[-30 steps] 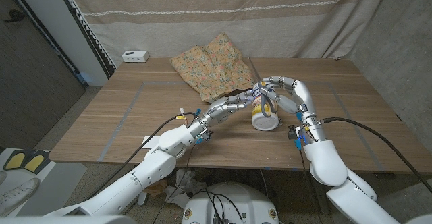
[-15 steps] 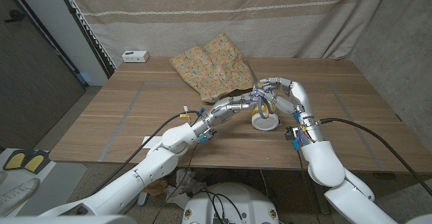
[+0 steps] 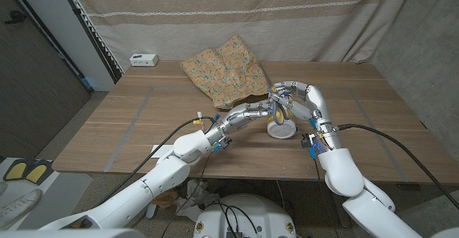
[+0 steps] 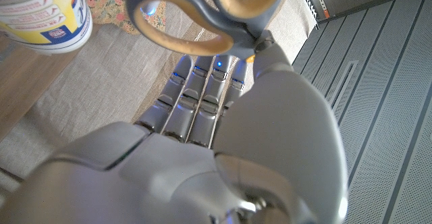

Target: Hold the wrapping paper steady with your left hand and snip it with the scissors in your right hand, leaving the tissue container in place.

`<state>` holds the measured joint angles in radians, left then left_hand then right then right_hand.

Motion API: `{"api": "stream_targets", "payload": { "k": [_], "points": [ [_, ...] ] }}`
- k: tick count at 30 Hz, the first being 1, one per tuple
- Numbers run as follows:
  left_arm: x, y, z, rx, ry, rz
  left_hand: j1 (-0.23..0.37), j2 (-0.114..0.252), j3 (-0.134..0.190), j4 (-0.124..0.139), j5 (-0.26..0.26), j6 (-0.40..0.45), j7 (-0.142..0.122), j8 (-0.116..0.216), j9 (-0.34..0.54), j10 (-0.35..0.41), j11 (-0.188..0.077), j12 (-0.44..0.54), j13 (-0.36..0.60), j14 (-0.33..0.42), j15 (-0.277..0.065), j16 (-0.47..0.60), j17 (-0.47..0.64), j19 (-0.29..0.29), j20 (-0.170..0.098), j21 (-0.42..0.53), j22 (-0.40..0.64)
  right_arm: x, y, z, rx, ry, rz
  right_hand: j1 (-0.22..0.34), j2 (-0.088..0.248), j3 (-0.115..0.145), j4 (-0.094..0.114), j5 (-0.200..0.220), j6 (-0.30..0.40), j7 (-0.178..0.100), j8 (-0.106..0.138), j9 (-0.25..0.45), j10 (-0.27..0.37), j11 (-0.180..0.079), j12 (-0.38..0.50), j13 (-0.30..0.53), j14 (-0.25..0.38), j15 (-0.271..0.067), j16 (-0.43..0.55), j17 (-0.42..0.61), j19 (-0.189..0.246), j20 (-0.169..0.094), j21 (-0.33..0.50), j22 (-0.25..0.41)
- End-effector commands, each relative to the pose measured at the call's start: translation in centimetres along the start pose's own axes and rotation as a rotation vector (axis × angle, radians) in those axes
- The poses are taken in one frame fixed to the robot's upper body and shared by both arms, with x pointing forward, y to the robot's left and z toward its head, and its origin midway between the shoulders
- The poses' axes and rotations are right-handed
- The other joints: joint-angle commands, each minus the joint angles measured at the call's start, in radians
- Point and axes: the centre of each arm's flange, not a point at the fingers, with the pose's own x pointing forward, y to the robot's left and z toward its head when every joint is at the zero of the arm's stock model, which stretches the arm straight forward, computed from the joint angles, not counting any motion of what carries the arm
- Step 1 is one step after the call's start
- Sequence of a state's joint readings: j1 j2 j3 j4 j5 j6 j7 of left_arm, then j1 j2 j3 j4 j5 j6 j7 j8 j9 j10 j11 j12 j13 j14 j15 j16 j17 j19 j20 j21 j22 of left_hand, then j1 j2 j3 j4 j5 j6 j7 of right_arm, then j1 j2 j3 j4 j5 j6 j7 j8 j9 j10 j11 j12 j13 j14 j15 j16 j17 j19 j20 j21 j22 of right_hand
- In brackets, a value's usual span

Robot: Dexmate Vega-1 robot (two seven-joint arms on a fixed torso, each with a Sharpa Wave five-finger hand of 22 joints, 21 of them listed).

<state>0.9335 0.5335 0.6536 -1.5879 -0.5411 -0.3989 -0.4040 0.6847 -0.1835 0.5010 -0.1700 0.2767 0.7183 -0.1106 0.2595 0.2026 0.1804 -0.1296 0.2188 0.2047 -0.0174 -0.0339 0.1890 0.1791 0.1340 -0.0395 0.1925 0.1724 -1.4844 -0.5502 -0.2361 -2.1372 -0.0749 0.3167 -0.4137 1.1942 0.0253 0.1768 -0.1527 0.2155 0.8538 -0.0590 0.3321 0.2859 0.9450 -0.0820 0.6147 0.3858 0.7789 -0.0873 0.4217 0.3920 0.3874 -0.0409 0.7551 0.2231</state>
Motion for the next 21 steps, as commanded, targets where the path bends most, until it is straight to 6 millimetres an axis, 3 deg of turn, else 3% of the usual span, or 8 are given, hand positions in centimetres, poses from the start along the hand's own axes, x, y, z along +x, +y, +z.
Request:
{"api": "stream_targets", "payload": {
  "k": [1, 4, 21],
  "points": [
    [0.6, -0.3, -0.2, 0.003, 0.002, -0.004, 0.019, -0.002, -0.008, -0.002, 0.014, 0.003, -0.004, 0.006, 0.003, 0.004, 0.004, 0.006, 0.003, 0.004, -0.015, 0.005, 0.004, 0.009, -0.011, 0.003, 0.001, 0.3, 0.4, -0.2, 0.017, 0.004, 0.002, 0.119, 0.111, 0.007, 0.002, 0.01, 0.008, 0.002, -0.001, 0.003, 0.076, -0.068, 0.003, 0.014, 0.01, -0.151, -0.002, 0.005, -0.004, -0.043, 0.01, -0.001],
    [1.0, -0.4, -0.3, -0.002, 0.0, -0.018, 0.026, -0.003, -0.014, -0.003, 0.021, 0.014, -0.018, 0.008, 0.003, 0.007, 0.004, 0.007, 0.003, 0.006, -0.019, 0.005, 0.004, 0.01, -0.013, 0.003, 0.001, 0.3, 0.4, -0.2, 0.02, 0.002, 0.004, 0.118, 0.111, 0.007, 0.002, 0.01, 0.008, 0.002, -0.001, 0.003, 0.073, -0.069, 0.002, 0.015, 0.011, -0.152, -0.002, 0.005, -0.006, -0.042, 0.012, -0.001],
    [2.4, -0.9, -0.9, -0.015, -0.008, -0.075, 0.047, -0.003, -0.031, -0.004, 0.043, 0.024, -0.025, 0.007, 0.003, 0.013, -0.004, 0.009, 0.005, 0.009, -0.025, 0.005, 0.004, 0.011, -0.017, 0.002, 0.001, 0.5, 0.7, -0.2, 0.016, -0.002, 0.007, 0.118, 0.11, 0.008, 0.002, 0.011, 0.01, 0.001, -0.003, 0.004, 0.079, -0.07, 0.002, 0.013, 0.012, -0.152, -0.007, 0.006, -0.008, -0.043, 0.021, -0.004]
  ]
}}
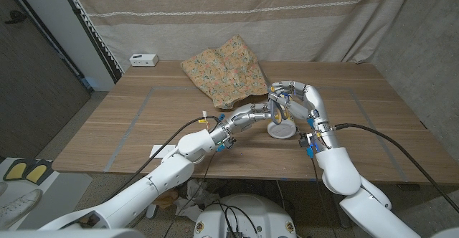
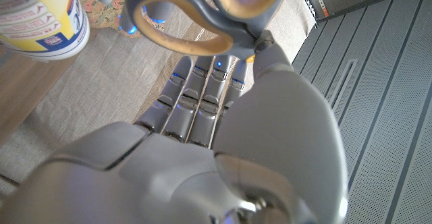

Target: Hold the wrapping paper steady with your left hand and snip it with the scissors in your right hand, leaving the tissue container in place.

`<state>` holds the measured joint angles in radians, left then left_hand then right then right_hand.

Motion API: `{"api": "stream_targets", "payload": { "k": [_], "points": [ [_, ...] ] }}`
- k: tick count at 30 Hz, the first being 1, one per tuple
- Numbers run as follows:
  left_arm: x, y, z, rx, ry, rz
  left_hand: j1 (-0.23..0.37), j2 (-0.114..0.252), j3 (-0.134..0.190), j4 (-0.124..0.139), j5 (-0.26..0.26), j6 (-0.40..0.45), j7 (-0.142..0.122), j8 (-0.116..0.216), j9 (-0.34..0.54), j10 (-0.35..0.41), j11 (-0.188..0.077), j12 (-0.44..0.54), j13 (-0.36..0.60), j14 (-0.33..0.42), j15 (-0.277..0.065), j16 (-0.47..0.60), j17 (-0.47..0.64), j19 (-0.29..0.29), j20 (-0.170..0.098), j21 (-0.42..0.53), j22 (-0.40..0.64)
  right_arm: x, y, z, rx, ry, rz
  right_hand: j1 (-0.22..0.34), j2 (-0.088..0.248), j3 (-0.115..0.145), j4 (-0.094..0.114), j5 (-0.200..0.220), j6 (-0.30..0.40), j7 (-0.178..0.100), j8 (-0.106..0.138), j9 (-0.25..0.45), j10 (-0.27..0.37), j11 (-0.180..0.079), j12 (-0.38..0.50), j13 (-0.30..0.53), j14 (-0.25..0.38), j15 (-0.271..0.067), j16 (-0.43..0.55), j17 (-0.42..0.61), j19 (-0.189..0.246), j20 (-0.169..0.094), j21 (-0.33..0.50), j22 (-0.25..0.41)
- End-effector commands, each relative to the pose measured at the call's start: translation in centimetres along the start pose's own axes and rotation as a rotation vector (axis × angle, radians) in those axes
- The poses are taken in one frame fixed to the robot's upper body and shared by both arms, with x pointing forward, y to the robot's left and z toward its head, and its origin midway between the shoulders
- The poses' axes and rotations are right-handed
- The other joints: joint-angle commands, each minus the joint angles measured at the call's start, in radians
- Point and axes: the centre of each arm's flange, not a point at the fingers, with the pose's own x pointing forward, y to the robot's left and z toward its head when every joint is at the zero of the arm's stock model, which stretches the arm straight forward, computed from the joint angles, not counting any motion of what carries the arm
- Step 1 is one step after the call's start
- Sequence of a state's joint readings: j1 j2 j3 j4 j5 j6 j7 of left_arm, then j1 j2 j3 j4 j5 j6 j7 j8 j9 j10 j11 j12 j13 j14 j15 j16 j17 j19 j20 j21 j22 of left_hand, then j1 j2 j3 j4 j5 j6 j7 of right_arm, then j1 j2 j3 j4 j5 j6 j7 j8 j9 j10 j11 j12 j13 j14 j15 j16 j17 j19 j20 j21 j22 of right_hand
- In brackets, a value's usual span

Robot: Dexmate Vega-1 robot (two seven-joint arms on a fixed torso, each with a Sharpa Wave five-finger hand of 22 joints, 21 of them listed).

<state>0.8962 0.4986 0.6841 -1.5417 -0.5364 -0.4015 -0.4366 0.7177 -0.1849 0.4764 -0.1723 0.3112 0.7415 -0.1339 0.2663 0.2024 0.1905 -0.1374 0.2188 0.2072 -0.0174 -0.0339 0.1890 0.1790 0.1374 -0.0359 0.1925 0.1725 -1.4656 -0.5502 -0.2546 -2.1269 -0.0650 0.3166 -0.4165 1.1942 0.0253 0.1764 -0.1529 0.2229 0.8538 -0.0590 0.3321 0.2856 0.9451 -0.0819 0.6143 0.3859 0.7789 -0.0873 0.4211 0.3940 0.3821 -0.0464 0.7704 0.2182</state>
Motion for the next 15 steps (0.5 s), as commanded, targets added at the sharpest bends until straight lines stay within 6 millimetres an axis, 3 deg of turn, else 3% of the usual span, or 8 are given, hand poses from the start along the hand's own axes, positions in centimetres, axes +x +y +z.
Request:
{"api": "stream_targets", "payload": {
  "k": [1, 15],
  "points": [
    [1.03, -0.27, -0.29, -0.008, -0.009, -0.039, 0.015, -0.001, -0.008, -0.002, 0.009, 0.0, -0.001, 0.0, 0.003, 0.003, 0.004, 0.009, 0.003, 0.009, -0.025, 0.005, 0.004, 0.008, -0.021, 0.002, 0.001, 0.18, 0.28, -0.04, 0.0, -0.001, 0.008, 0.118, 0.111, 0.009, 0.003, 0.003, 0.01, 0.001, -0.003, 0.004, 0.079, -0.07, 0.002, 0.013, 0.012, -0.151, -0.007, 0.003, -0.003, -0.037, 0.006, 0.001],
    [1.41, -0.84, -0.63, -0.029, -0.038, -0.043, 0.027, 0.001, -0.02, 0.0, 0.022, 0.016, -0.003, 0.002, 0.003, 0.01, 0.005, 0.011, 0.003, 0.01, -0.027, 0.005, 0.005, 0.009, -0.023, 0.001, 0.001, 0.07, 0.43, -0.01, 0.001, 0.002, 0.002, 0.117, 0.109, 0.01, 0.003, 0.004, 0.011, 0.002, -0.004, 0.004, 0.078, -0.068, 0.002, 0.016, 0.016, -0.152, -0.007, 0.007, -0.007, -0.037, 0.013, -0.001]
  ]
}}
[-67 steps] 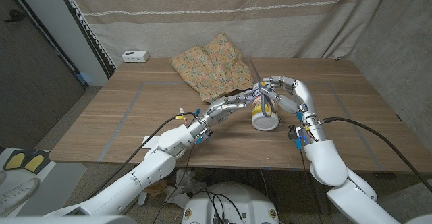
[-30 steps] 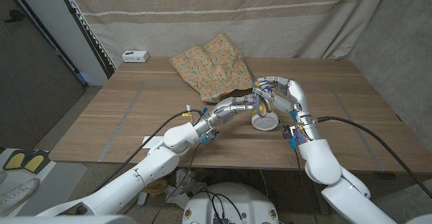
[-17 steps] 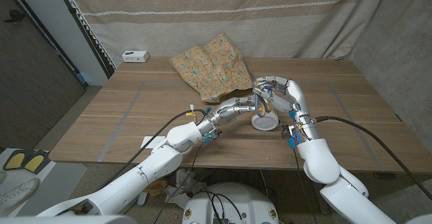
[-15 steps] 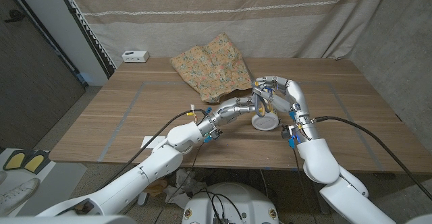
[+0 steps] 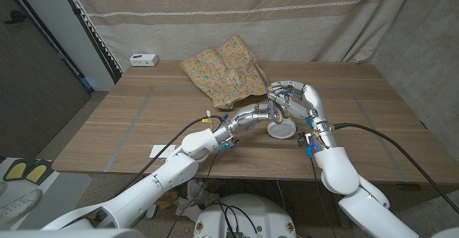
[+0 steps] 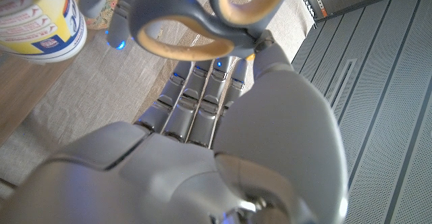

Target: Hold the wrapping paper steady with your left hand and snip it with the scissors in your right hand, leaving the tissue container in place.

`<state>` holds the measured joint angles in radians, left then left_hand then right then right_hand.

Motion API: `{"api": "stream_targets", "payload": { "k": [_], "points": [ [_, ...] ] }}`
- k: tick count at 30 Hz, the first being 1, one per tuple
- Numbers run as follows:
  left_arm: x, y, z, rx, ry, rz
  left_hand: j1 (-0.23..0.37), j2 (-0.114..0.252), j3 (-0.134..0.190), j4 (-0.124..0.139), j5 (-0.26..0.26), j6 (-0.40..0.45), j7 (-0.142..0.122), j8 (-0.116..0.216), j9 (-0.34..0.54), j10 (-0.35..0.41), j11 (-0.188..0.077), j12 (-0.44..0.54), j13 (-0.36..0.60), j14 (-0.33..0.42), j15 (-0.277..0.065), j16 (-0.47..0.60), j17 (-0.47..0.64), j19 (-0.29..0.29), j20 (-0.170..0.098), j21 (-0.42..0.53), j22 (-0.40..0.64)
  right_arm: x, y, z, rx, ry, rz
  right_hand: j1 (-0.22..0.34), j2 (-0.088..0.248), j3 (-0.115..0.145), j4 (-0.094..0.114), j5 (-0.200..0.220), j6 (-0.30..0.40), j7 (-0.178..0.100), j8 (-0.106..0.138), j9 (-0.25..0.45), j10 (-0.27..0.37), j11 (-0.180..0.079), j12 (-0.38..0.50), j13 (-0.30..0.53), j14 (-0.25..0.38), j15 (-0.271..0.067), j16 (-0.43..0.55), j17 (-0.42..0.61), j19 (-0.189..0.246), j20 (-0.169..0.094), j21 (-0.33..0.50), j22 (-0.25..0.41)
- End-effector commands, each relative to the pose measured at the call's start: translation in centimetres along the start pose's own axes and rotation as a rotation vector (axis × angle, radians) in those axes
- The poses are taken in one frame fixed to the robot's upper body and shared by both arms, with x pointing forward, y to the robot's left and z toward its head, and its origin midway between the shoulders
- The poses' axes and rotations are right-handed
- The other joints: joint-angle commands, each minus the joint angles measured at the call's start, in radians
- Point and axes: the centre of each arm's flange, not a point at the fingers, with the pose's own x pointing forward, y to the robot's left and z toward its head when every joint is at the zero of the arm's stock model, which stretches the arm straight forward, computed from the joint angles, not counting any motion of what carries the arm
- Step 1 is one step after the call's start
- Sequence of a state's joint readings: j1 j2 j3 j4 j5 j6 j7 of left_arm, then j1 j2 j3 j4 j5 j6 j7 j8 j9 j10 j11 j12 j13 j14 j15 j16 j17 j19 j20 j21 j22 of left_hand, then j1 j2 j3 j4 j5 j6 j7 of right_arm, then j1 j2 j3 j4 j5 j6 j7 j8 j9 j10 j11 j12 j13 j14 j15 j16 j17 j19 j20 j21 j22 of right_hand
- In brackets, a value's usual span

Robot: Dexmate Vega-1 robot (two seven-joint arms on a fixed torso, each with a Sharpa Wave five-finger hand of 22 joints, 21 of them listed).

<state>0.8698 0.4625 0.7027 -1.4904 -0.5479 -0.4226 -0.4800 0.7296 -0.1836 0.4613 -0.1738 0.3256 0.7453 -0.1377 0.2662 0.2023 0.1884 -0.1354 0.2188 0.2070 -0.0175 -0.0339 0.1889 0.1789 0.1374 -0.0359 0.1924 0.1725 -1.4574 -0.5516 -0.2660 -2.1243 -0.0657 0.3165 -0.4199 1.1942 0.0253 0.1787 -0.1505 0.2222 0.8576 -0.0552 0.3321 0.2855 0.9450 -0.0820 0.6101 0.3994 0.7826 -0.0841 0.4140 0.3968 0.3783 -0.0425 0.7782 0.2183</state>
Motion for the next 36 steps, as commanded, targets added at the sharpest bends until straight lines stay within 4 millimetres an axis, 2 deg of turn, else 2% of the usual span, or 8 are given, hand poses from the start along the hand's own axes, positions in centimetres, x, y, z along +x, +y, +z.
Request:
{"api": "stream_targets", "payload": {
  "k": [1, 14, 19, 20, 26, 36],
  "points": [
    [0.3, -0.5, -0.2, -0.014, -0.022, -0.006, 0.016, 0.0, -0.005, 0.002, 0.008, 0.013, 0.0, 0.002, 0.003, 0.012, 0.003, 0.011, 0.004, 0.01, -0.027, 0.005, 0.005, 0.009, -0.023, 0.002, 0.001, -0.1, 0.1, 0.0, -0.005, 0.004, -0.001, 0.117, 0.11, 0.008, 0.0, 0.005, 0.007, -0.002, -0.004, 0.005, 0.077, -0.069, 0.006, 0.002, 0.011, -0.155, -0.001, 0.004, -0.003, -0.041, 0.006, -0.001],
    [-0.8, -0.7, 0.0, -0.009, -0.024, 0.031, 0.029, 0.003, -0.026, 0.007, 0.026, 0.06, -0.025, 0.017, 0.008, 0.012, -0.01, 0.01, 0.005, 0.013, -0.027, 0.005, 0.006, 0.009, -0.026, 0.001, 0.002, -0.4, -0.4, 0.1, -0.014, 0.003, -0.014, 0.115, 0.109, 0.009, 0.001, 0.005, 0.008, -0.003, -0.004, 0.006, 0.078, -0.07, 0.005, 0.003, 0.012, -0.155, -0.004, 0.005, -0.006, -0.04, 0.012, -0.002],
    [-1.0, -0.8, -0.2, -0.022, -0.037, 0.044, 0.031, 0.004, -0.032, 0.008, 0.03, 0.058, -0.036, 0.017, 0.012, 0.012, -0.012, 0.01, 0.006, 0.014, -0.027, 0.006, 0.006, 0.01, -0.026, 0.002, 0.002, -0.5, -0.4, 0.1, -0.012, 0.003, -0.012, 0.116, 0.109, 0.01, 0.0, 0.005, 0.008, -0.004, -0.005, 0.006, 0.077, -0.071, 0.004, 0.003, 0.012, -0.156, -0.006, 0.006, -0.007, -0.039, 0.015, -0.003],
    [-1.0, -0.8, -0.2, -0.022, -0.037, 0.046, 0.034, 0.004, -0.037, 0.009, 0.033, 0.034, -0.045, 0.007, 0.014, 0.013, -0.013, 0.01, 0.007, 0.014, -0.027, 0.006, 0.006, 0.01, -0.026, 0.002, 0.003, -0.5, -0.3, 0.2, -0.01, 0.003, -0.01, 0.116, 0.109, 0.01, 0.0, 0.005, 0.008, -0.004, -0.005, 0.006, 0.078, -0.072, 0.004, 0.003, 0.013, -0.156, -0.006, 0.006, -0.007, -0.04, 0.015, -0.003],
    [-0.8, -0.9, -0.4, -0.026, -0.043, 0.035, 0.037, 0.007, -0.046, 0.012, 0.04, -0.004, -0.041, -0.008, 0.018, 0.013, -0.012, 0.01, 0.008, 0.015, -0.028, 0.006, 0.007, 0.012, -0.026, 0.003, 0.003, -0.6, -0.1, 0.3, -0.005, 0.0, -0.006, 0.115, 0.108, 0.01, 0.0, 0.004, 0.009, -0.005, -0.005, 0.006, 0.077, -0.071, 0.003, 0.004, 0.014, -0.156, -0.006, 0.007, -0.009, -0.04, 0.018, -0.004],
    [-0.6, -0.9, -0.6, -0.039, -0.05, 0.033, 0.042, 0.011, -0.053, 0.014, 0.046, 0.015, -0.045, -0.002, 0.018, 0.016, -0.01, 0.011, 0.009, 0.02, -0.03, 0.007, 0.007, 0.014, -0.027, 0.003, 0.003, -0.8, -0.1, 0.3, 0.002, 0.003, -0.012, 0.113, 0.108, 0.009, 0.002, 0.004, 0.009, -0.004, -0.007, 0.006, 0.082, -0.07, 0.002, 0.001, 0.014, -0.154, -0.008, 0.008, -0.01, -0.041, 0.023, -0.005]
  ]
}}
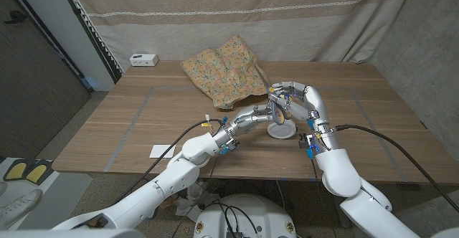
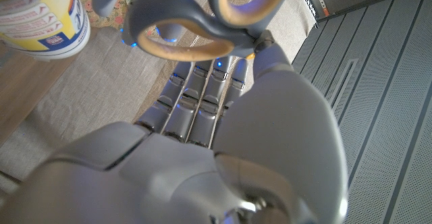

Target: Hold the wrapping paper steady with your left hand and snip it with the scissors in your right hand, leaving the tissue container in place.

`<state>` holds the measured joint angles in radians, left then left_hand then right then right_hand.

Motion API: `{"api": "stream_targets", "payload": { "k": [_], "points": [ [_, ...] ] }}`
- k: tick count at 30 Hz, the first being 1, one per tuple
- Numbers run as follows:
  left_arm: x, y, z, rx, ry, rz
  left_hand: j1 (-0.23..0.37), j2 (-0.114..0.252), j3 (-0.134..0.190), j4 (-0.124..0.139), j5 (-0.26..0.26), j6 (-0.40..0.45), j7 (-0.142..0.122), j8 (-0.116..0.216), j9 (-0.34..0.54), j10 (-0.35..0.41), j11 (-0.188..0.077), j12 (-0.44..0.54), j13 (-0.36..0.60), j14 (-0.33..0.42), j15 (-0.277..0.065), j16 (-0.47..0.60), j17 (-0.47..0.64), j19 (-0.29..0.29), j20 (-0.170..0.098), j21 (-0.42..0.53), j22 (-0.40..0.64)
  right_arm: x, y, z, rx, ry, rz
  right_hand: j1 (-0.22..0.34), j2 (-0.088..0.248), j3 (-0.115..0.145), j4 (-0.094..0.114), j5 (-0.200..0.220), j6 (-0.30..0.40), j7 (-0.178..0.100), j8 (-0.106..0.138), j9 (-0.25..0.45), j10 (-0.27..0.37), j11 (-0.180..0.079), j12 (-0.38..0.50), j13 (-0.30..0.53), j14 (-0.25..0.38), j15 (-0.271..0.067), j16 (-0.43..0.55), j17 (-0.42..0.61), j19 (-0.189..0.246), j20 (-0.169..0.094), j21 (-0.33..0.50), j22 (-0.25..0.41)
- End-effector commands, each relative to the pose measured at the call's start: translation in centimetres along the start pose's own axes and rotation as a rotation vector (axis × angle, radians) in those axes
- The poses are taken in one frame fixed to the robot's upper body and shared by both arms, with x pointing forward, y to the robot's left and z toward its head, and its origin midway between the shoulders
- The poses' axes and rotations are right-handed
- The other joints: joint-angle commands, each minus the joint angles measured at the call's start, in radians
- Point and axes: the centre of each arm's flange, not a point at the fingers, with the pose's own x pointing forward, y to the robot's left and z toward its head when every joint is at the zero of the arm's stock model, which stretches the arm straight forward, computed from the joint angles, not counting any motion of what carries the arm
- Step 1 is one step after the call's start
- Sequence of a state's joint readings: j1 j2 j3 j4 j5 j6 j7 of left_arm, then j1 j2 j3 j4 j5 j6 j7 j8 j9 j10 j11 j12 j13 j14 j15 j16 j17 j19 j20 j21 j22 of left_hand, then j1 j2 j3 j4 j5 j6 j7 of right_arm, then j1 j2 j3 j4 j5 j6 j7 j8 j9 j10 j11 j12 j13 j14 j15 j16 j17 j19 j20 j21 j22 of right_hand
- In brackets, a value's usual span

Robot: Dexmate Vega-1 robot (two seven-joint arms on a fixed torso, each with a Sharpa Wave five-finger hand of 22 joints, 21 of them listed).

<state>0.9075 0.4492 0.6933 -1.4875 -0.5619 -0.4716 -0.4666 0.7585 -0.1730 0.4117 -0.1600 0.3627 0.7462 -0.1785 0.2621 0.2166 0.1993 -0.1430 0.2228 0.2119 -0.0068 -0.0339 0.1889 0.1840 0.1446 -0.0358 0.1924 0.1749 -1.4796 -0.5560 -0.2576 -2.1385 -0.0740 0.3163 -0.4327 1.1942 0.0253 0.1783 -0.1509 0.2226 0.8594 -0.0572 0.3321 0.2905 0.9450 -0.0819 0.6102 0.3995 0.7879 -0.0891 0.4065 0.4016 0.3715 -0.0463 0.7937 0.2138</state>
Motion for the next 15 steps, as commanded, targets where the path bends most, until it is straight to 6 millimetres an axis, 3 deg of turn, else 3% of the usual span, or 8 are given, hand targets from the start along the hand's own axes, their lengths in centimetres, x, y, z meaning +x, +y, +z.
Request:
{"api": "stream_targets", "payload": {
  "k": [1, 15],
  "points": [
    [0.07, -0.18, -0.45, -0.019, -0.006, -0.006, 0.014, 0.002, -0.005, 0.001, 0.01, 0.023, -0.004, 0.005, 0.004, 0.007, -0.002, 0.008, 0.004, 0.01, -0.03, 0.008, 0.002, 0.007, -0.027, 0.003, 0.001, -0.21, 0.06, 0.08, 0.011, 0.0, -0.006, 0.113, 0.108, 0.009, 0.001, 0.003, 0.007, -0.003, -0.007, 0.001, 0.084, -0.069, 0.003, 0.001, 0.01, -0.15, 0.0, 0.004, -0.004, -0.037, 0.008, 0.0],
    [0.16, 0.08, -0.4, -0.013, -0.012, -0.013, 0.022, 0.008, -0.01, 0.003, 0.017, 0.042, 0.002, 0.008, 0.002, 0.013, 0.0, 0.01, 0.004, 0.011, -0.035, 0.007, 0.002, 0.01, -0.029, 0.004, 0.002, 0.07, 0.49, -0.02, 0.027, 0.001, -0.014, 0.114, 0.108, 0.011, 0.001, 0.003, 0.008, -0.002, -0.007, 0.003, 0.082, -0.071, 0.001, 0.002, 0.01, -0.15, -0.003, 0.004, -0.007, -0.036, 0.015, -0.001]
  ]
}}
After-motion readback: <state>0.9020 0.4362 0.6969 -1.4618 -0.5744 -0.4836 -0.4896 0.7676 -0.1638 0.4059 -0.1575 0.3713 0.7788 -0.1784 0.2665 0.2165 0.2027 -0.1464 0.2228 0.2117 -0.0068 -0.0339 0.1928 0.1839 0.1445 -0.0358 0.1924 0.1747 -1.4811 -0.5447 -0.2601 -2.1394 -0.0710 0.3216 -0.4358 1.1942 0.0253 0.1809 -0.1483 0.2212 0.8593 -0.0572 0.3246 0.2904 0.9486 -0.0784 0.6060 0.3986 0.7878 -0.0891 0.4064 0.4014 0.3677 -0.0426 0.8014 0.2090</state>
